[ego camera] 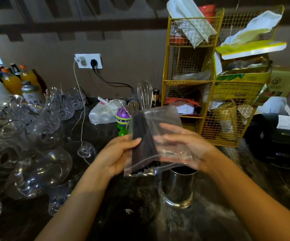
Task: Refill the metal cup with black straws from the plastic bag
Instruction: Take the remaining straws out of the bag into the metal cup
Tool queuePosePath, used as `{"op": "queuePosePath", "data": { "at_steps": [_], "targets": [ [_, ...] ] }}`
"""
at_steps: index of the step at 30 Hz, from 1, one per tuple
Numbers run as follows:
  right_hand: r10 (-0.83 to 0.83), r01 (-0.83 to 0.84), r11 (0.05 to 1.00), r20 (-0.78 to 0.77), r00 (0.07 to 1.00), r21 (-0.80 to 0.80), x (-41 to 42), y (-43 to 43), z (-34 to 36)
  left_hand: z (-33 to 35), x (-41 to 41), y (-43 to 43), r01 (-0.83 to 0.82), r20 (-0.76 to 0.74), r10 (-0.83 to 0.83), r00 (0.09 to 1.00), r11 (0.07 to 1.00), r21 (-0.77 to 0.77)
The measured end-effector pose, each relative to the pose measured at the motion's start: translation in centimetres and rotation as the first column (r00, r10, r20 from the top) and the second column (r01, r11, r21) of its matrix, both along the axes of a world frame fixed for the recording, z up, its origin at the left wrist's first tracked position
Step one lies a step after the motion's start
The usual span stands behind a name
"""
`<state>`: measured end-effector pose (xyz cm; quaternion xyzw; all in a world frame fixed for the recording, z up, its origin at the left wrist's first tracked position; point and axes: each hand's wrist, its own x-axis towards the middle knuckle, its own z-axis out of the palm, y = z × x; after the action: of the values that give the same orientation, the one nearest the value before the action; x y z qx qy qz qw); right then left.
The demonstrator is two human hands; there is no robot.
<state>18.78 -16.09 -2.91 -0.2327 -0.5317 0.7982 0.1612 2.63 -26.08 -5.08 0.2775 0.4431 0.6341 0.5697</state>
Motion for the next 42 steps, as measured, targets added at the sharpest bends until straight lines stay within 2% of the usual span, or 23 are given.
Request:
{"op": "queuePosePath", "data": {
  "at_steps": [2, 6, 9, 14, 17, 20, 26, 34, 42],
  "targets": [
    [-0.04, 0.027, 0.991, 0.094, 0.995, 0.129, 0.4, 1.1, 0.8, 0.6, 0.2, 1.6, 0.058, -0.046, -0.06, 0.997, 0.998, -0.037],
    [-0.109, 0.072, 0.969, 0.15, 0.983, 0.235, 0.9, 3.0, 1.9, 1.8, 0.7, 5.3, 0.138, -0.135, -0.144, 0.98, 0.989, -0.052],
    [-0.134, 0.092, 0.933, 0.1, 0.986, 0.348, 1.4, 4.3, 2.8, 2.8, 1.4, 8.1, 0.163, -0.236, -0.164, 0.958, 0.986, -0.024],
    [-0.353, 0.291, 0.864, 0.082, 0.932, 0.41, 2.3, 6.4, 4.3, 4.5, 2.6, 11.5, 0.172, -0.386, -0.143, 0.911, 0.984, 0.041],
    [-0.399, 0.299, 0.812, 0.104, 0.911, 0.501, 3.1, 7.0, 4.3, 4.9, 3.3, 12.1, 0.16, -0.491, -0.094, 0.866, 0.983, 0.094],
    [-0.405, 0.299, 0.738, 0.042, 0.913, 0.605, 3.9, 6.8, 3.5, 4.3, 3.5, 12.1, 0.171, -0.527, -0.064, 0.847, 0.973, 0.155],
    [-0.349, 0.351, 0.783, -0.105, 0.931, 0.513, 4.2, 6.1, 1.3, 2.7, 3.3, 11.6, 0.179, -0.519, -0.061, 0.853, 0.967, 0.18],
    [-0.381, 0.365, 0.728, -0.1, 0.919, 0.581, 4.3, 6.4, -0.3, 1.7, 2.7, 11.5, 0.213, -0.511, -0.096, 0.854, 0.961, 0.176],
    [-0.362, 0.381, 0.746, -0.146, 0.921, 0.546, 4.5, 6.3, 0.2, 2.3, 2.2, 10.9, 0.204, -0.536, -0.074, 0.841, 0.961, 0.187]
  ]
}}
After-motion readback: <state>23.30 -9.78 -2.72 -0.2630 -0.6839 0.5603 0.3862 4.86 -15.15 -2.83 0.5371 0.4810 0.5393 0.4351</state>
